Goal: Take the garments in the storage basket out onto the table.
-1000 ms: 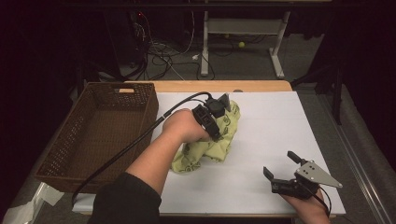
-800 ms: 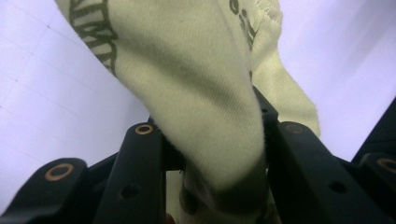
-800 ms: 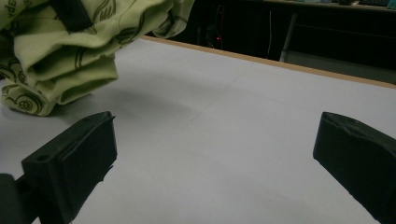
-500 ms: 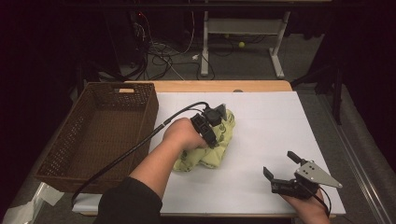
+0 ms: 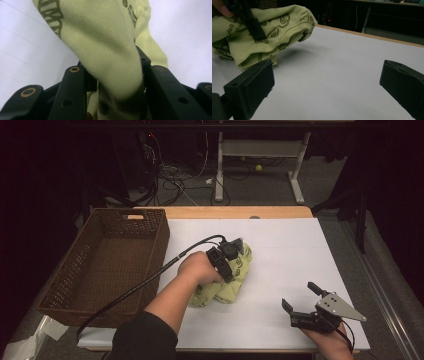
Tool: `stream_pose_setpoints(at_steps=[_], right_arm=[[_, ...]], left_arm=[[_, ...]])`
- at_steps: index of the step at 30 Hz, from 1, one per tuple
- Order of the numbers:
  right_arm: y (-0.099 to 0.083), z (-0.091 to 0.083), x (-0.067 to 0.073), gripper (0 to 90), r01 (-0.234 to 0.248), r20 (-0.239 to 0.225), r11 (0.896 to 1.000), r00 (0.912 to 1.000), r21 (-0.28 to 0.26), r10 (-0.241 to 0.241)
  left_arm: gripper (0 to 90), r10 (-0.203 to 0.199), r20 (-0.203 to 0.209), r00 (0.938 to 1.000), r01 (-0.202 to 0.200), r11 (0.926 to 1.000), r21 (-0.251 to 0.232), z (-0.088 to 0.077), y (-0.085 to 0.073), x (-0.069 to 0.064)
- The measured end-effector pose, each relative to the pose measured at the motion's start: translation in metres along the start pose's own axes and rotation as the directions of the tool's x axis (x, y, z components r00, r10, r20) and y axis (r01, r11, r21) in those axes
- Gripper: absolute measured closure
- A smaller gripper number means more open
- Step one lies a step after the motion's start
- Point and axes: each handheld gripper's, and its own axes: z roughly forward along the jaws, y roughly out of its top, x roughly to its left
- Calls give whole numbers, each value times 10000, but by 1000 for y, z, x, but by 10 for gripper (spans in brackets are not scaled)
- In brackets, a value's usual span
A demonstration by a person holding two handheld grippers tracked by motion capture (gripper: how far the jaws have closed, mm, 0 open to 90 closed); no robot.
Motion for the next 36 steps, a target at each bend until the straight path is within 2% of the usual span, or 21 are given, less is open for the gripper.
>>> stream_pose_setpoints(at_steps=[7,12,15,17,22,29,30,31,33,34,35,36], right_arm=[[0,0,0,3,23,10,10000,10000,6,-23],[0,0,0,3,40,19,10000,10000,9,-40],[0,0,0,4,-1,33,10000,10000,-2,1],[0,0,0,4,19,30,10000,10000,-10,-19],[0,0,0,4,51,8,10000,10000,14,-51],[0,1,0,3,88,42,9999,10000,50,-88],[0,1,0,4,80,45,9999,10000,64,-80],[0,1,0,3,83,48,9999,10000,65,-83],[0,1,0,4,96,53,9999,9999,59,-96],[0,1,0,3,97,53,9999,9999,59,-97],[0,1,0,3,86,49,9999,10000,55,-86],[0,1,0,3,87,52,9999,9999,64,-88]], left_arm=[[557,-34,-65,10000,33,9999,-154,2,0,1],[438,15,-242,9997,-20,9998,-214,2,1,1],[374,-9,-142,9999,5,9997,-261,-2,0,0],[336,88,-82,9999,-89,9999,-148,-4,0,0],[240,38,29,10000,-38,10000,-88,-7,-2,-1],[115,322,-145,9994,-314,9980,541,-8,-6,-5],[85,216,-187,9996,-206,9985,500,-7,-6,-6],[57,382,-218,9990,-366,9967,721,-9,-7,-6],[13,115,-195,9997,-103,9981,612,-10,-9,-7],[0,105,-200,9997,-91,9975,703,-12,-10,-6],[0,-108,-160,9998,118,9979,645,-12,-11,-6],[0,-91,-118,9999,100,9972,736,-14,-14,-5]])
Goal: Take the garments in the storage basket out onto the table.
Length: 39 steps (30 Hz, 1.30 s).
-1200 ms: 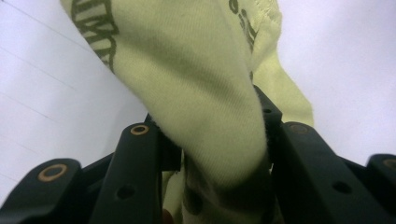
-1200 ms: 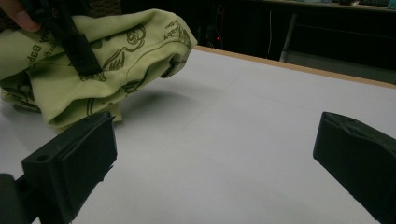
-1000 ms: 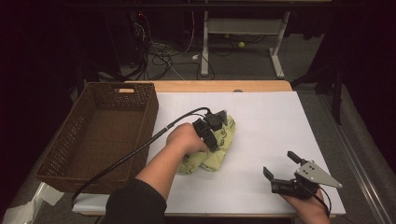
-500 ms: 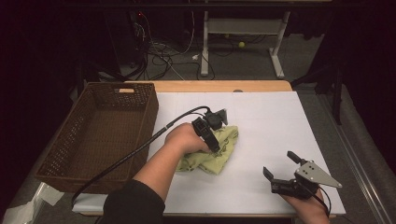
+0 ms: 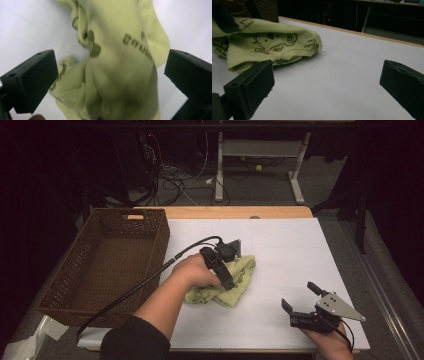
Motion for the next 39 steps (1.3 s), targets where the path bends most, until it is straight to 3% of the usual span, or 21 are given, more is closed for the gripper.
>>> stream_pose_setpoints(at_steps=[8,15,28,39], right_arm=[[0,1,1,3,31,-32,10000,10000,19,-30],[-1,1,0,4,15,0,10000,10000,20,-15],[-1,1,-1,4,-36,42,10000,10000,77,36],[-1,0,-1,4,-70,56,10000,10000,29,69]], left_arm=[[0,-413,-166,9990,411,9991,-106,-7,-21,6],[0,-366,70,9993,368,9991,-230,-4,-41,2],[0,-769,331,9965,772,9970,-104,11,-76,4],[0,-831,795,9934,830,9965,49,35,-92,3]])
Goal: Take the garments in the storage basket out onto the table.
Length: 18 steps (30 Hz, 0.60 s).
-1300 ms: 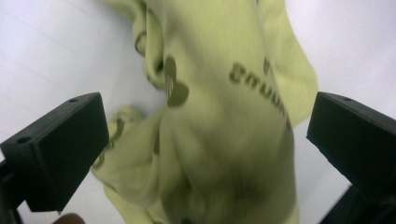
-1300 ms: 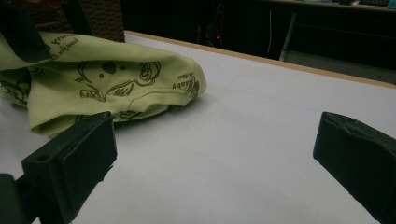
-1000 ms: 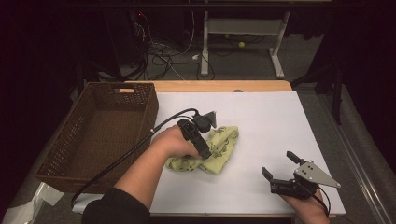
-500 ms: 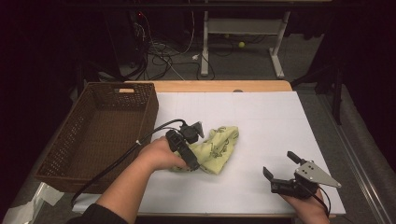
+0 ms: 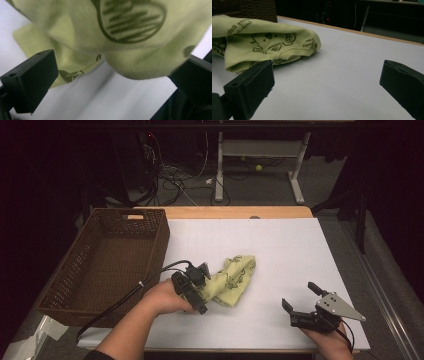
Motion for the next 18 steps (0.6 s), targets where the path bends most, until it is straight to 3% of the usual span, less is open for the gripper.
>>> stream_pose_setpoints(at_steps=[6,11,14,18], right_arm=[[0,-1,0,3,-27,15,10000,10000,-32,27],[0,0,0,3,15,1,10000,10000,-12,-15],[0,0,1,3,16,2,10000,10000,-3,-16],[0,0,0,4,21,3,10000,10000,-1,-21]], left_arm=[[0,20,51,10000,-20,10000,46,14,-7,-1],[0,73,-363,9993,-75,10000,-56,24,-11,-4],[0,56,-343,9994,-68,9994,-337,29,-13,-5],[0,145,-236,9996,-170,9940,-1080,36,-20,-6]])
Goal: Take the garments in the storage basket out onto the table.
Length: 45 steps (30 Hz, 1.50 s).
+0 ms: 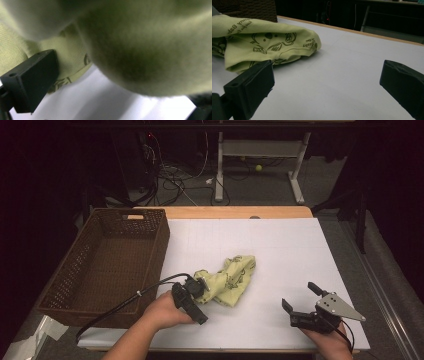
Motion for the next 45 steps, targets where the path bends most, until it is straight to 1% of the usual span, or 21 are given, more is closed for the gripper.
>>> stream_pose_setpoints(at_steps=[1,4,8,12,18,19,23,25,26,29,30,32,33,35,37,38,40,41,43,44,45], right_arm=[[0,0,0,4,-9,-7,10000,10000,2,9],[0,0,0,3,-2,-6,10000,10000,18,2],[0,1,1,3,19,-23,10000,10000,36,-19],[0,1,1,3,11,-19,10000,10000,36,-11],[0,1,1,3,16,-26,10000,10000,30,-16],[0,1,1,3,21,-27,10000,10000,37,-21],[0,1,1,3,17,-7,10000,10000,28,-17],[0,1,1,3,30,-11,10000,10000,26,-30],[0,1,1,3,49,-3,10000,10000,29,-49],[-1,1,1,3,50,-1,10000,10000,36,-50],[-1,1,2,3,55,1,10000,10000,42,-55],[0,1,2,3,77,-15,10000,10000,35,-77],[-1,1,2,3,71,-18,10000,10000,37,-71],[0,1,2,3,66,-34,10000,10000,39,-66],[0,1,3,3,99,-57,9999,9999,17,-99],[0,1,3,3,120,-69,9999,9999,-2,-120],[0,1,4,3,126,-115,9999,9999,-6,-126],[0,1,4,3,130,-120,9999,9998,14,-130],[0,2,5,3,111,-141,9999,9998,5,-111],[0,2,5,3,91,-175,10000,9998,-5,-91],[0,3,6,3,116,-218,9999,9997,-24,-117]], left_arm=[[0,-161,103,9998,163,9996,-247,1,-2,0],[0,-245,131,9996,256,9948,-991,2,-8,0],[0,-272,68,9996,280,9865,-1611,4,-15,0],[0,-359,-14,9994,345,9708,-2374,7,-22,-1],[0,-406,-201,9990,310,9363,-3499,13,-35,-3],[0,-433,-238,9988,315,9284,-3701,13,-37,-3],[0,-564,-65,9984,482,9029,-4270,15,-44,-2],[0,-501,-214,9985,351,8917,-4513,16,-47,-3],[0,-450,-327,9985,251,8895,-4563,16,-47,-4],[0,-424,-323,9986,208,8681,-4959,16,-50,-8],[0,-411,-316,9987,191,8583,-5129,16,-52,-9],[0,-450,-381,9983,163,8320,-5546,13,-57,-11],[0,-451,-291,9986,198,8128,-5821,11,-60,-12],[0,-547,-18,9985,407,7637,-6443,7,-70,-14],[0,-693,22,9976,517,7230,-6889,1,-77,-16],[0,-742,153,9971,629,6983,-7131,-2,-80,-16],[0,-789,423,9960,842,6665,-7407,-3,-82,-15],[0,-830,439,9956,877,6546,-7509,-1,-82,-15],[0,-738,122,9972,587,6698,-7402,1,-80,-16],[0,-686,-149,9975,345,6642,-7467,3,-78,-17],[0,-688,-155,9975,340,6621,-7486,4,-77,-17]])
